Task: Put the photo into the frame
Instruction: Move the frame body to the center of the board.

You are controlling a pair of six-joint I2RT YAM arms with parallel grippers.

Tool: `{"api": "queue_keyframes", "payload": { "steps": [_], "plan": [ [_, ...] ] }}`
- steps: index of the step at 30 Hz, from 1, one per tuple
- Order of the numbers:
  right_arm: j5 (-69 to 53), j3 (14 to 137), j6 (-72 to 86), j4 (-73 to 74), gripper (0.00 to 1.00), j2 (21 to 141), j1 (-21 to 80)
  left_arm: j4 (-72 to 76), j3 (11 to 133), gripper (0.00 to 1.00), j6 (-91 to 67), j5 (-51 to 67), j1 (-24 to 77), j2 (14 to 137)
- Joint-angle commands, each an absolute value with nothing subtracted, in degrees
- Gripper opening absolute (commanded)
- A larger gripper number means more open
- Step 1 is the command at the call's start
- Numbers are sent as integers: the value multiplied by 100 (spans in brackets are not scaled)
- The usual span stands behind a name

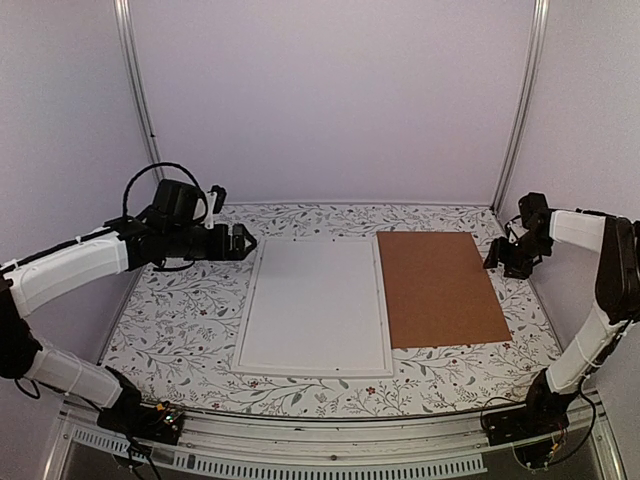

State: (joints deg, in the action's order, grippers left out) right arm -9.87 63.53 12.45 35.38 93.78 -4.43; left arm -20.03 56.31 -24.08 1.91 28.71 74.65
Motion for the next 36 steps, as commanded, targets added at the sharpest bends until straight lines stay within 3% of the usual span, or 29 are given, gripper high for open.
{"api": "queue_keyframes", "payload": {
  "steps": [1,9,17,30,36],
  "plan": [
    [-1115,6080,1411,3030,67,9181,-503,-1487,5856,100,-2797,22,3711,7765],
    [-1095,5725,1680,2627,67,9089,-630,-1557,7163,99,-3168,-451,5344,9577],
    [-1555,5371,1768,2319,66,9161,-773,-2130,9408,95,-3016,-565,6374,11677],
    [-1643,5102,1877,2092,66,9152,-773,-2636,11907,91,-2808,-179,6852,14087],
    [-1586,5066,1889,2092,66,9071,-773,-2777,12166,89,-2941,-509,6824,14438]
  ]
}}
